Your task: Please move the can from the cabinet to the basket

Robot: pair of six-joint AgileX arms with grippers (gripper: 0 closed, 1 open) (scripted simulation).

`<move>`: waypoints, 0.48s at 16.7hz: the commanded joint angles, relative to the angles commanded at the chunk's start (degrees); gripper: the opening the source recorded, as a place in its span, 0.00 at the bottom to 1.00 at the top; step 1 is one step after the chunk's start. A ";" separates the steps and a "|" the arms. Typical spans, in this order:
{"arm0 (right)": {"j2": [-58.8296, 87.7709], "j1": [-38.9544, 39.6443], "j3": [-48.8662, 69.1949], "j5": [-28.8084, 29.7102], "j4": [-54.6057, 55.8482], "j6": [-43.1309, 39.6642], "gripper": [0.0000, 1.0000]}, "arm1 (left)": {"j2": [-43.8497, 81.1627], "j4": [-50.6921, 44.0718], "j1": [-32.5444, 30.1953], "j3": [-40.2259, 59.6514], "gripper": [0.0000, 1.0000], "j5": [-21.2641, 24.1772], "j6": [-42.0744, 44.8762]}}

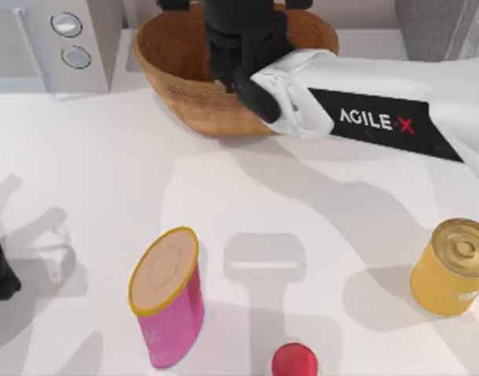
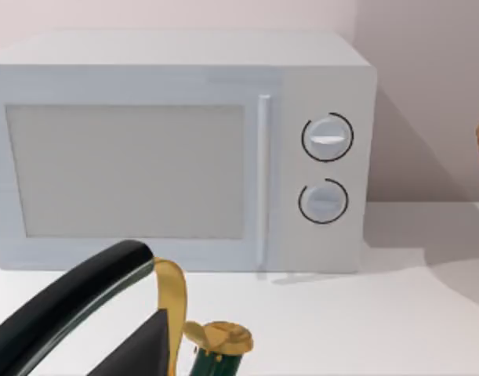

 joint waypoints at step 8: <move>-26.31 -7.95 -20.04 -8.16 -5.61 -0.34 1.00 | 0.00 0.00 0.00 0.00 1.00 0.00 0.00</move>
